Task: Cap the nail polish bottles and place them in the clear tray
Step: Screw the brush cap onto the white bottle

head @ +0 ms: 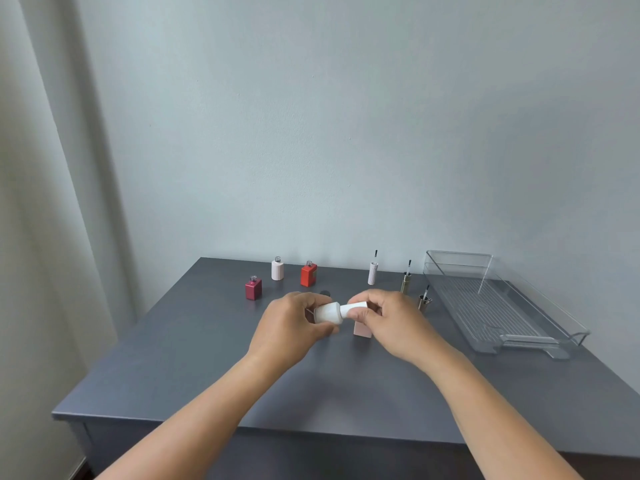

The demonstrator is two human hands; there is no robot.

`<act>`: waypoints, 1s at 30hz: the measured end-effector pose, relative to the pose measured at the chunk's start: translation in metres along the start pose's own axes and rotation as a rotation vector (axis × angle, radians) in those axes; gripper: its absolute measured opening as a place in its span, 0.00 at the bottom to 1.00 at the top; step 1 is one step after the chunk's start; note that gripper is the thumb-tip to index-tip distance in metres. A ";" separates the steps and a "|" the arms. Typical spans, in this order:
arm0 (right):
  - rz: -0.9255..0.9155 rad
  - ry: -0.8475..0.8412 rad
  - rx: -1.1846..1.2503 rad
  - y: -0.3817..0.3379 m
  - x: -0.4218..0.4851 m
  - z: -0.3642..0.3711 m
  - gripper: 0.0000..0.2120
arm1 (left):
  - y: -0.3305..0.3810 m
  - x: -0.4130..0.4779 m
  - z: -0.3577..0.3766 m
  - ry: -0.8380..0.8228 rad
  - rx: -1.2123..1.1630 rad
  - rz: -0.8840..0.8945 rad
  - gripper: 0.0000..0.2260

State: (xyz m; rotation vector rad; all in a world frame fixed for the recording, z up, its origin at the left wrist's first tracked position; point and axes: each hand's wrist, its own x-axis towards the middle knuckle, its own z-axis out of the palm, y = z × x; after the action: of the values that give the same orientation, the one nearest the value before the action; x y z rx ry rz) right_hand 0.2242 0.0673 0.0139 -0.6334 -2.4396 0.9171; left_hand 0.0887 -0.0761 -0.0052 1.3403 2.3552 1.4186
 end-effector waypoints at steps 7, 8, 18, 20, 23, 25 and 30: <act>0.051 -0.050 0.006 -0.001 -0.004 0.007 0.05 | -0.003 -0.006 0.004 0.001 0.082 0.024 0.14; 0.055 -0.048 0.009 0.000 -0.004 0.007 0.04 | -0.003 -0.007 0.005 0.006 0.091 0.032 0.14; 0.048 0.021 -0.011 0.002 -0.003 0.008 0.05 | -0.003 -0.008 0.014 0.062 0.171 0.093 0.12; 0.043 0.037 -0.031 0.002 -0.004 0.008 0.04 | -0.003 -0.007 0.015 0.067 0.180 0.093 0.12; 0.042 0.051 -0.046 0.004 -0.003 0.009 0.04 | -0.003 -0.006 0.018 0.074 0.199 0.096 0.12; 0.050 0.061 -0.051 0.006 -0.002 0.010 0.05 | -0.004 -0.006 0.020 0.084 0.210 0.105 0.12; 0.059 0.066 -0.050 0.006 -0.003 0.010 0.06 | -0.005 -0.006 0.023 0.097 0.225 0.116 0.13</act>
State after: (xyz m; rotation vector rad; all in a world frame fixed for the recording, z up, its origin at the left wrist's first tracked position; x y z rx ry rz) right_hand 0.2232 0.0649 0.0023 -0.7447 -2.4028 0.8464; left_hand 0.1003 -0.0651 -0.0239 1.5166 2.6054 1.3066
